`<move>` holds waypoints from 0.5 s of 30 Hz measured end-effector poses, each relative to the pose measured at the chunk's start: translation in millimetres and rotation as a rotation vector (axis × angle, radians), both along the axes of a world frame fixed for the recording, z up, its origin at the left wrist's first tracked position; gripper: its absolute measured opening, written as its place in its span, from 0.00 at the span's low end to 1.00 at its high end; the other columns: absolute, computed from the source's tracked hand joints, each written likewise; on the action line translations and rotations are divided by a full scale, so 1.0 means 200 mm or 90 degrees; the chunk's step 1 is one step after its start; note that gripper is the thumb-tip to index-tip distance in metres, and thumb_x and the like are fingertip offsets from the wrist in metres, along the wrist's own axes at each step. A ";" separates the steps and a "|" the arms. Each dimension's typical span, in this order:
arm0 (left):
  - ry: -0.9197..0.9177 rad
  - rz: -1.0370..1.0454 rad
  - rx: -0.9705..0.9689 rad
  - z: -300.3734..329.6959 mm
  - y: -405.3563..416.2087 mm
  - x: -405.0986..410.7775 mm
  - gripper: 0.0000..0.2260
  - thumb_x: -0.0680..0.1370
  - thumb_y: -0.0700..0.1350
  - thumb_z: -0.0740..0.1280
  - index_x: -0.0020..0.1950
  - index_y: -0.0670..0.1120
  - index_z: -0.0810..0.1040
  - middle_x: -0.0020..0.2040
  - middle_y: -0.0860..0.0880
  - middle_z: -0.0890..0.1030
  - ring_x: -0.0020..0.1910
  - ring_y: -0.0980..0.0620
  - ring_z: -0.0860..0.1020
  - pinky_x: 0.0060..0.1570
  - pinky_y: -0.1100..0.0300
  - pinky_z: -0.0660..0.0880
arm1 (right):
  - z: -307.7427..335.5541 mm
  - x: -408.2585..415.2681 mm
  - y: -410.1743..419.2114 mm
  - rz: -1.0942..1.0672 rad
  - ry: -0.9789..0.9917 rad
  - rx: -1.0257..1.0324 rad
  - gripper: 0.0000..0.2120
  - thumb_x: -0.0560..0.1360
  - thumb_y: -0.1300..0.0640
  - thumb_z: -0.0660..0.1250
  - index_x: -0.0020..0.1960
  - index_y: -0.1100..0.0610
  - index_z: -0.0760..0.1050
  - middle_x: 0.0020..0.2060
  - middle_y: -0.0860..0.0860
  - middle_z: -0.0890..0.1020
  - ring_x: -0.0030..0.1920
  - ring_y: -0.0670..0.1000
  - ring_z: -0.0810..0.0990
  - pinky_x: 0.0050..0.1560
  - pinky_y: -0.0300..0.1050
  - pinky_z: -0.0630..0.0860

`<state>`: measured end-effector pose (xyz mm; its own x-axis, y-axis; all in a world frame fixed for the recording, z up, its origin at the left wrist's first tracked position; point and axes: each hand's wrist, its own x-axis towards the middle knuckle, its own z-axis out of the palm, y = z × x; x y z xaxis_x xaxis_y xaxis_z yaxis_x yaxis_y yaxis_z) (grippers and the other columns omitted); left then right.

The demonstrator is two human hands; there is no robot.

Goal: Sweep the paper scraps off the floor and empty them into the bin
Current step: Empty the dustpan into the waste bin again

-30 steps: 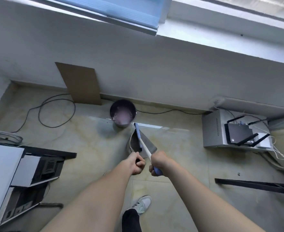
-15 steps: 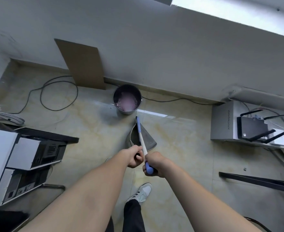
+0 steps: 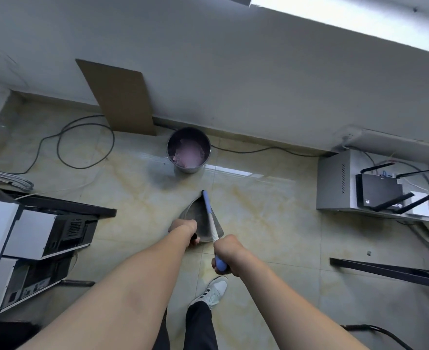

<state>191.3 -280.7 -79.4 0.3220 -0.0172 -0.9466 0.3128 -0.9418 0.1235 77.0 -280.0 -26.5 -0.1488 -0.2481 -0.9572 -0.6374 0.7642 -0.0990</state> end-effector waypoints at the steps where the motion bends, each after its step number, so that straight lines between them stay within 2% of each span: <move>1: 0.025 0.003 -0.006 -0.01 0.01 0.00 0.06 0.72 0.31 0.67 0.48 0.34 0.77 0.32 0.39 0.77 0.20 0.48 0.73 0.22 0.62 0.74 | -0.02 0.01 0.01 0.007 -0.003 0.013 0.21 0.58 0.61 0.57 0.51 0.61 0.71 0.44 0.60 0.73 0.42 0.58 0.74 0.40 0.49 0.71; 3: 0.069 0.018 -0.018 -0.02 0.05 -0.01 0.10 0.71 0.27 0.68 0.51 0.33 0.77 0.31 0.38 0.76 0.19 0.50 0.71 0.20 0.66 0.72 | 0.00 0.03 0.02 0.011 -0.011 0.023 0.15 0.59 0.61 0.61 0.46 0.60 0.69 0.44 0.59 0.73 0.42 0.58 0.74 0.40 0.48 0.71; 7: 0.078 0.073 -0.026 -0.03 0.10 -0.05 0.09 0.72 0.26 0.65 0.50 0.33 0.75 0.32 0.37 0.75 0.24 0.48 0.71 0.19 0.67 0.71 | 0.05 0.04 0.02 0.019 0.031 0.017 0.26 0.52 0.64 0.56 0.51 0.60 0.68 0.45 0.58 0.73 0.42 0.57 0.74 0.39 0.46 0.68; 11: 0.091 0.093 -0.043 0.00 0.09 -0.06 0.07 0.72 0.28 0.65 0.49 0.34 0.75 0.35 0.37 0.77 0.26 0.48 0.72 0.19 0.67 0.72 | 0.10 0.05 0.02 0.051 0.054 0.023 0.36 0.55 0.63 0.56 0.64 0.63 0.71 0.47 0.57 0.72 0.43 0.56 0.72 0.40 0.44 0.69; 13: 0.101 0.084 -0.046 -0.01 0.09 -0.05 0.06 0.73 0.30 0.65 0.50 0.34 0.75 0.37 0.37 0.77 0.26 0.48 0.72 0.19 0.67 0.72 | 0.11 0.05 0.01 0.055 0.031 0.036 0.28 0.64 0.62 0.62 0.65 0.63 0.71 0.48 0.57 0.72 0.45 0.55 0.73 0.42 0.44 0.71; 15: 0.117 0.070 -0.038 -0.01 0.09 -0.04 0.03 0.75 0.34 0.66 0.48 0.37 0.74 0.40 0.37 0.77 0.27 0.47 0.73 0.19 0.66 0.73 | 0.12 0.04 0.00 0.051 0.005 0.040 0.15 0.73 0.64 0.61 0.59 0.63 0.73 0.47 0.57 0.74 0.44 0.54 0.75 0.41 0.43 0.74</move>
<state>183.7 -261.8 -81.2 0.1467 -0.0492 -0.9880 0.4357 -0.8934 0.1092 85.0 -280.6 -1.5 -0.1380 -0.1988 -0.9703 -0.6968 0.7157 -0.0475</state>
